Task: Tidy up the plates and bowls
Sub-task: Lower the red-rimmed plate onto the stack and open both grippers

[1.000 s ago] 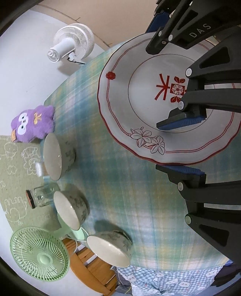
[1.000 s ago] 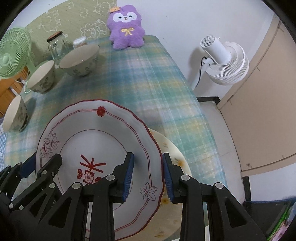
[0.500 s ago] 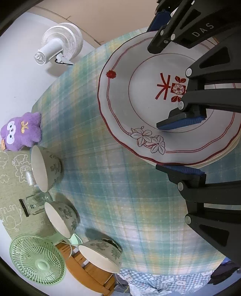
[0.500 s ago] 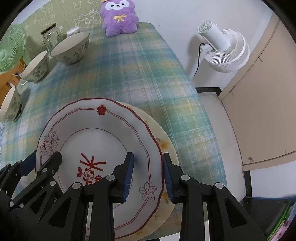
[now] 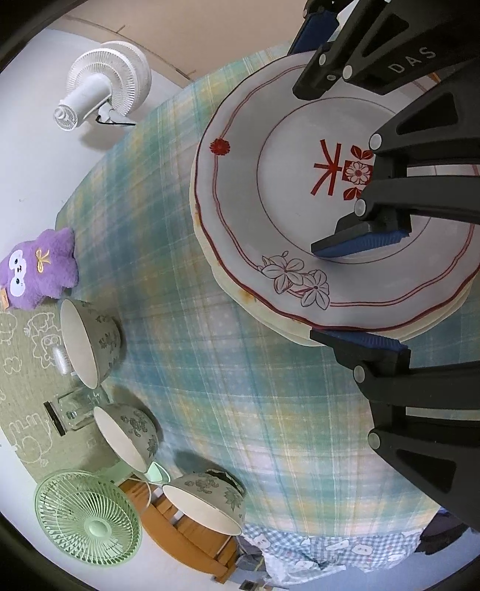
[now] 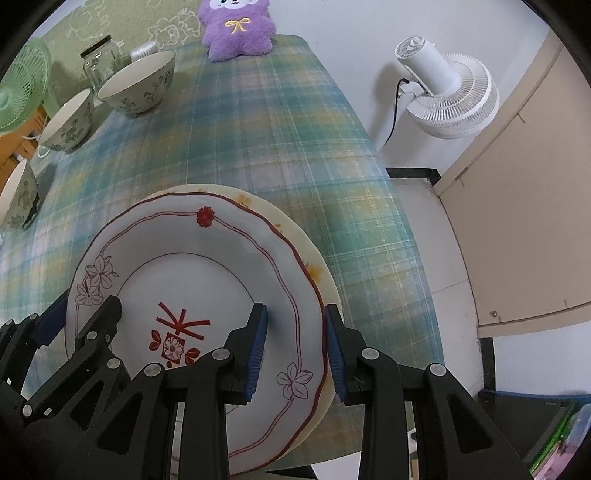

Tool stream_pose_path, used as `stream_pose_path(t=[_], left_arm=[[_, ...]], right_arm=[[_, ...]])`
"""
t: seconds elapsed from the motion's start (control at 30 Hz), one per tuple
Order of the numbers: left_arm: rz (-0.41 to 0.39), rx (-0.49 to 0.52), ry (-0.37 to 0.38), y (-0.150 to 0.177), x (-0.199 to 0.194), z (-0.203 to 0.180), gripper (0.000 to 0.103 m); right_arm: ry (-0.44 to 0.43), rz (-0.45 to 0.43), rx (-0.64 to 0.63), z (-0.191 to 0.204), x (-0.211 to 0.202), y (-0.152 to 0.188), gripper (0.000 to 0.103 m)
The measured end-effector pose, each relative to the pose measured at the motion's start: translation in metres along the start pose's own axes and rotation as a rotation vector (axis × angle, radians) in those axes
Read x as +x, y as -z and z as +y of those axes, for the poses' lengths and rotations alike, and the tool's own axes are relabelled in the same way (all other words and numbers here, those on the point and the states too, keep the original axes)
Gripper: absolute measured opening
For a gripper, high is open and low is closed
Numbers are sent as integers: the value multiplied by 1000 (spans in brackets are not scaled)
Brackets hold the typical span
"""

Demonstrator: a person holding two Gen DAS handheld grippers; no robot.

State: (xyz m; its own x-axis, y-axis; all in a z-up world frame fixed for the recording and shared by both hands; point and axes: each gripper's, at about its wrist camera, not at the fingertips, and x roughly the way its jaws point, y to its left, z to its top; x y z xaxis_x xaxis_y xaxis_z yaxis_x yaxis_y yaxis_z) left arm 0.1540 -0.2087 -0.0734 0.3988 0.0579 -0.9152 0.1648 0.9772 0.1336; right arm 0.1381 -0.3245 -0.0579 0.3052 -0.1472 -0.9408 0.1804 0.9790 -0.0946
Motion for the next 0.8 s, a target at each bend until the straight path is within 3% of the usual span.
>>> stream_pose_path(t=[0.27,0.37,0.43,0.5,0.8], left_arm=[[2,-9,-13,0,0,-1,37],[2,-26,13,0,0,1,44],[4,-46,40,0,-1,4,47],[5,-57,75,-1,-4,5,56],[-73,-164,103,-2,-38,35,73]], right_arm=[[-9,2,-14,0,0,-2,32],[-19,-2,-4,-2,0,-1,33],[-48,-6,5,-5,0,0,37],[-90,-13,4,-6,-2,0,49],[-147,-138,-11,-2,-42,-4,66]])
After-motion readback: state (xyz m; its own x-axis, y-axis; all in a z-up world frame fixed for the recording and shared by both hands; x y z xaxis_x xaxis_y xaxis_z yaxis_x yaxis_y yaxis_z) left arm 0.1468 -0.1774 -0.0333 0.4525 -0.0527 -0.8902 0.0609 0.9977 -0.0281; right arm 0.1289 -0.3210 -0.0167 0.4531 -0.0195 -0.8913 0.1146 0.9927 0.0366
